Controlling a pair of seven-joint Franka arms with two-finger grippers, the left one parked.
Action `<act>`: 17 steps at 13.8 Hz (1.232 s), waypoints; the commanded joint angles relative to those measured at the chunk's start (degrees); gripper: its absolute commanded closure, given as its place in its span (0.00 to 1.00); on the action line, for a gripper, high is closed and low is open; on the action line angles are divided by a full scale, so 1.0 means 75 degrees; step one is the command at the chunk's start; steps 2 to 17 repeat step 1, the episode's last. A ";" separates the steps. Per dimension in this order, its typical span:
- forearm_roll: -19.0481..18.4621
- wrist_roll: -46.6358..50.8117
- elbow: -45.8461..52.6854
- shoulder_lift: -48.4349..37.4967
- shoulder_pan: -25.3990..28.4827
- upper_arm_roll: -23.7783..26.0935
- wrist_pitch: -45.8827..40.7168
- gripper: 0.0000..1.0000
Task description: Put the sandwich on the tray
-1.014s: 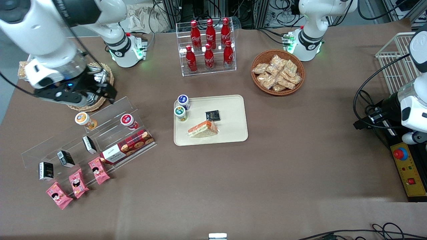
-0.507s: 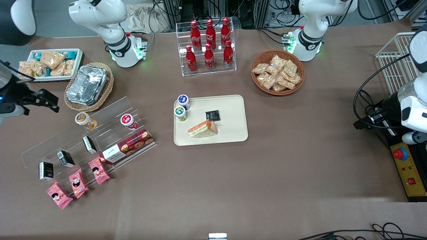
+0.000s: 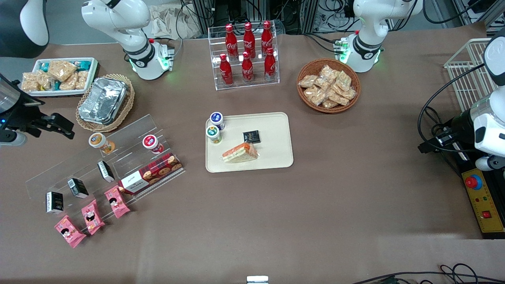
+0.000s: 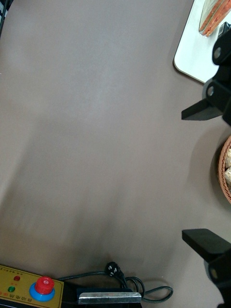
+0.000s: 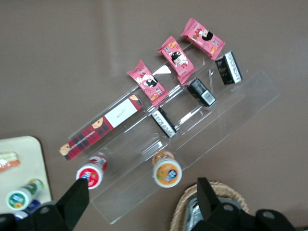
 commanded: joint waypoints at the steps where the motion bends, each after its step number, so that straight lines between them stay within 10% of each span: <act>1: 0.0071 0.0368 0.0290 0.0123 -0.0116 0.0096 -0.0303 0.00; 17: 0.0071 0.0368 0.0290 0.0123 -0.0116 0.0096 -0.0303 0.00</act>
